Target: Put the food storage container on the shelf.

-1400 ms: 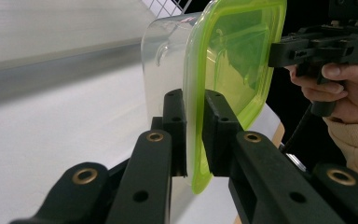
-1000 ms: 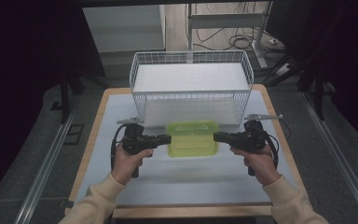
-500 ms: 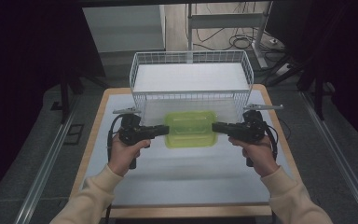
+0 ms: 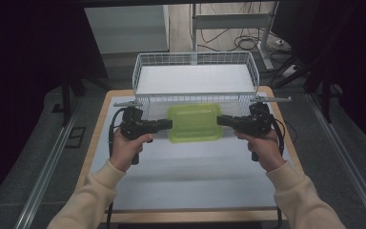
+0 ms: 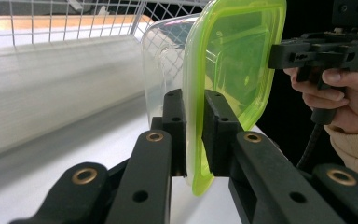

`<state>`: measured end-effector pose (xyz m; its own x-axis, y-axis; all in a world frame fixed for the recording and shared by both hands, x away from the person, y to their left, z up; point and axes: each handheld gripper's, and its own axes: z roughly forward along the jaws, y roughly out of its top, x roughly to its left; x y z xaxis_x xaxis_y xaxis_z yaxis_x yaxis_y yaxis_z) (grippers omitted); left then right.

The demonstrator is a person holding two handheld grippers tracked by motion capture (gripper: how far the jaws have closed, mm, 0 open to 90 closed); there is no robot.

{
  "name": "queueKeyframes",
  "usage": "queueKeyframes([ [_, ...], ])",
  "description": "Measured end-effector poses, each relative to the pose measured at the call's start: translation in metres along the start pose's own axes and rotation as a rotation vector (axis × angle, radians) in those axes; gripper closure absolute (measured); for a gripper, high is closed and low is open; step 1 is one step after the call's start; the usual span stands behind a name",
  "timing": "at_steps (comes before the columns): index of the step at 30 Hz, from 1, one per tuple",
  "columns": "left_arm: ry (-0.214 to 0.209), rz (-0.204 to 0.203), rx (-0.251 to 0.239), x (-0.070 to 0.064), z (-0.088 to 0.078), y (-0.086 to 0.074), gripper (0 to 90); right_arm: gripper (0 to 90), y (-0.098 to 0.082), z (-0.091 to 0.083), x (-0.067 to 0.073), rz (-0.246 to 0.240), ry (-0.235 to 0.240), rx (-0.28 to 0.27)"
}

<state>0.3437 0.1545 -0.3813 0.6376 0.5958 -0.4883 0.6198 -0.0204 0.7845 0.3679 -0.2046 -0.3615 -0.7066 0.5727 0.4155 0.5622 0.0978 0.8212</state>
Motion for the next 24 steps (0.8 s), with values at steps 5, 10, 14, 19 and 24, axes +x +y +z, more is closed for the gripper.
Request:
queueKeyframes([
  [5, 0.004, 0.006, -0.007, 0.000, -0.003, 0.009, 80.8, 81.4, 0.009, 0.002, 0.001, -0.001, 0.000, -0.009],
  [10, -0.007, 0.009, -0.012, 0.001, -0.005, 0.017, 80.9, 81.5, 0.016, 0.002, 0.001, -0.010, 0.005, -0.015],
  [14, -0.004, 0.008, -0.017, 0.000, -0.004, 0.024, 80.9, 81.5, 0.024, 0.001, 0.001, -0.011, 0.002, -0.022],
  [19, 0.002, 0.011, -0.017, 0.001, -0.004, 0.029, 80.9, 81.5, 0.028, 0.001, 0.001, -0.013, -0.004, -0.026],
  [24, 0.008, 0.020, -0.018, 0.000, -0.003, 0.037, 80.8, 81.5, 0.033, 0.001, -0.001, -0.008, -0.006, -0.033],
])
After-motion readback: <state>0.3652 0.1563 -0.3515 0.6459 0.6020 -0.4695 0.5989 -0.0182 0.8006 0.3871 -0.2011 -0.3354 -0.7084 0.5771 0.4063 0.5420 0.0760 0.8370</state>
